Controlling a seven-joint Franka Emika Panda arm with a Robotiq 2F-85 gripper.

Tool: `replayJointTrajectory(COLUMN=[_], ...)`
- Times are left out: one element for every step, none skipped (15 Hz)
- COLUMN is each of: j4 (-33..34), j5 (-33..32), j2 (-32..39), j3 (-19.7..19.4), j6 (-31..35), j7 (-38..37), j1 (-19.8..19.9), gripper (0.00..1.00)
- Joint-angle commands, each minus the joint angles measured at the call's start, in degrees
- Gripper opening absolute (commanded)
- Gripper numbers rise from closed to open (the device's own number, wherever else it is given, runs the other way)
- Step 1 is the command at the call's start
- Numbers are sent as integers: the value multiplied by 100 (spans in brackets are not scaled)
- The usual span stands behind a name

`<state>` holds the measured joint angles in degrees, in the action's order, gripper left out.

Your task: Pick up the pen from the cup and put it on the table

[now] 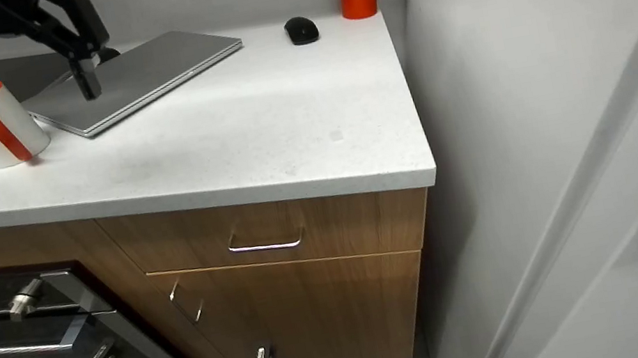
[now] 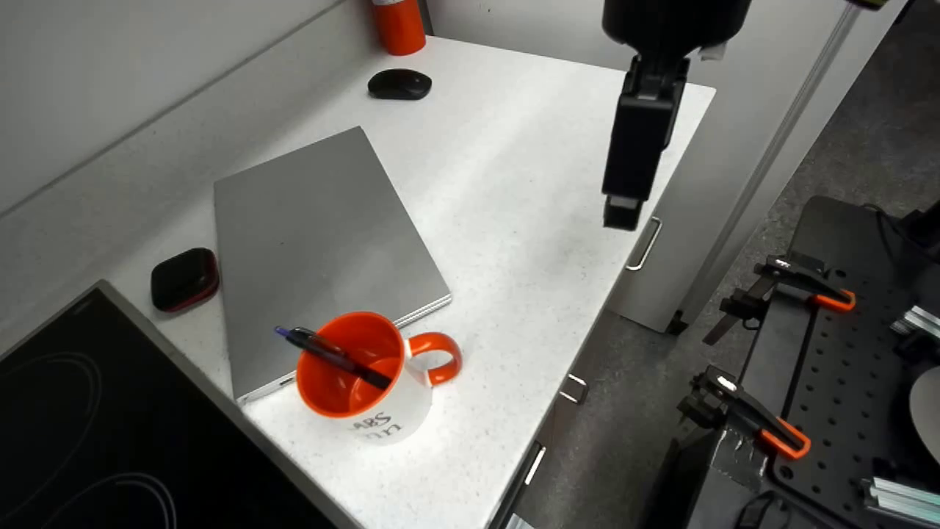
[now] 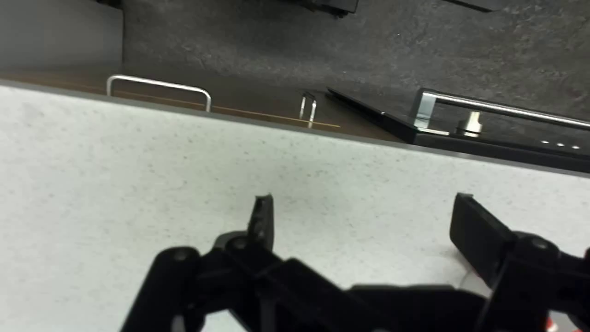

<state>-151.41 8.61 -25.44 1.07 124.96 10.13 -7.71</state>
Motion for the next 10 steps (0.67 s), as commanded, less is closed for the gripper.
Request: replayJointTrajectory(j4=[51, 89, 119, 133, 139, 140, 163, 200, 237, 304], j5=[177, 304, 350, 357, 357, 358, 444, 606, 758, 967], j2=[56, 98, 126, 142, 149, 150, 226, 334, 397, 493], j3=[-4, -19, -31, -43, -54, -61, -102, -124, -147, -165], j6=[-27, -39, -47, -50, -51, -51, 29, 249, 409, 645], j7=[201, 356, 435, 469, 492, 508, 627, 744, 834, 953], j1=[-100, -179, -216, -227, -226, -225, -265, -346, -410, -490], gripper=[100, 100, 100, 100, 100, 100, 100, 100, 100, 100])
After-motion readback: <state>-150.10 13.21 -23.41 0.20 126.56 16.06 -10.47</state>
